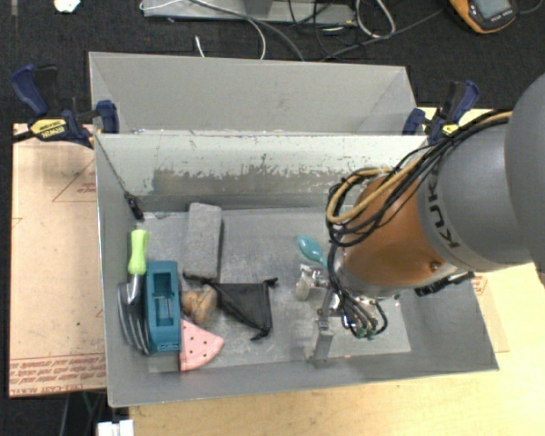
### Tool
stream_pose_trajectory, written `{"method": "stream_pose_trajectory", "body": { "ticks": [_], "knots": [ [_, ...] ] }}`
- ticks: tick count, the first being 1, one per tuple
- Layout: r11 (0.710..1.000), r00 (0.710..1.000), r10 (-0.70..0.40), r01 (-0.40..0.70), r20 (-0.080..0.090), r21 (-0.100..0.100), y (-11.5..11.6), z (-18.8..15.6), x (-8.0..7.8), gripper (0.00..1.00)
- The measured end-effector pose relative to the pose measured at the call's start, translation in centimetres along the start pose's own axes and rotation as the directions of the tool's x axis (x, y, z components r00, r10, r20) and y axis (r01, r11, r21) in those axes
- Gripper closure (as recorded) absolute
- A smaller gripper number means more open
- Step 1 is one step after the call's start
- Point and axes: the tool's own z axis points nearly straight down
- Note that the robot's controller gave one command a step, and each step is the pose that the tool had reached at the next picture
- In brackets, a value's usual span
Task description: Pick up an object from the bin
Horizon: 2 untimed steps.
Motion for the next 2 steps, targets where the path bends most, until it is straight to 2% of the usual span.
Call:
{"method": "stream_pose_trajectory", "body": {
  "ticks": [2],
  "knots": [
    [0.999,0.999,0.050,-0.050,0.005,-0.002,5.7,0.2,1.7,0.00]
  ]
}}
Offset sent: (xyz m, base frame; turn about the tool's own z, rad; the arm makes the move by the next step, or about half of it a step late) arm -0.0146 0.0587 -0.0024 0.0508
